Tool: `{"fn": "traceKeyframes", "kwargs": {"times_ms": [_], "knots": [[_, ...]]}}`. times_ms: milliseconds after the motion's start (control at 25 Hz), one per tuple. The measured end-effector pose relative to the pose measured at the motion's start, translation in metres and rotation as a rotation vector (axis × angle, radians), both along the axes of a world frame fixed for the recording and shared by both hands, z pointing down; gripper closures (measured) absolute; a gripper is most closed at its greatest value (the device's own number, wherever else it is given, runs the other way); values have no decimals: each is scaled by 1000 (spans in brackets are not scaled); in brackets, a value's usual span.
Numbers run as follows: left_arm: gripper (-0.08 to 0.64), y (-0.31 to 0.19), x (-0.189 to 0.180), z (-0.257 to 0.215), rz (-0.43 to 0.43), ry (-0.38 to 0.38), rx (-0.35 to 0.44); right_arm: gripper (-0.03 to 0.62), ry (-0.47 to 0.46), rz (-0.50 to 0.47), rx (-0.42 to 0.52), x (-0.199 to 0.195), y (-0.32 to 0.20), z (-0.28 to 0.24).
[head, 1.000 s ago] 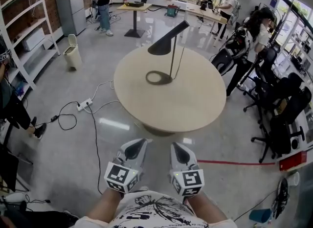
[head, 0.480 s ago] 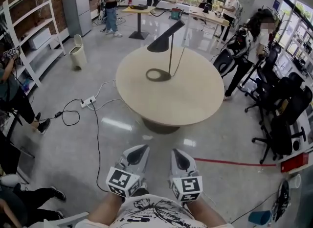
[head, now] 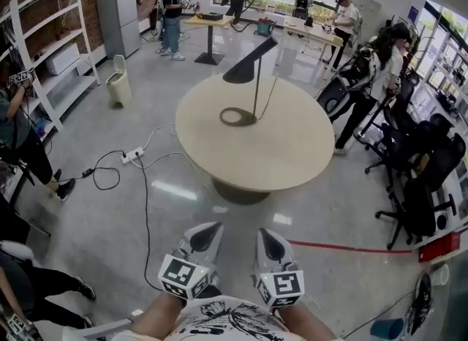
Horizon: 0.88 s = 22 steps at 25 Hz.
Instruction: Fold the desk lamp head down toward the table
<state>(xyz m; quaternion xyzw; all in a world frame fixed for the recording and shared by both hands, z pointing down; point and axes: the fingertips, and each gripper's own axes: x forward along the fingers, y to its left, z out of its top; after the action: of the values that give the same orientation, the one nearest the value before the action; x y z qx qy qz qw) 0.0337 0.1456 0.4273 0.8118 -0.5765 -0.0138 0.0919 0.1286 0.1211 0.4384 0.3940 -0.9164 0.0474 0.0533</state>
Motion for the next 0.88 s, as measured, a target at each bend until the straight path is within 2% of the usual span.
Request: {"fn": "traceKeyframes", "kwargs": {"times_ms": [400, 880], "knots": [[558, -5, 6, -2, 17, 7, 17, 584, 17, -20, 21, -4, -3, 1], [557, -9, -10, -8, 19, 9, 14, 584, 37, -20, 21, -19, -7, 0]]}}
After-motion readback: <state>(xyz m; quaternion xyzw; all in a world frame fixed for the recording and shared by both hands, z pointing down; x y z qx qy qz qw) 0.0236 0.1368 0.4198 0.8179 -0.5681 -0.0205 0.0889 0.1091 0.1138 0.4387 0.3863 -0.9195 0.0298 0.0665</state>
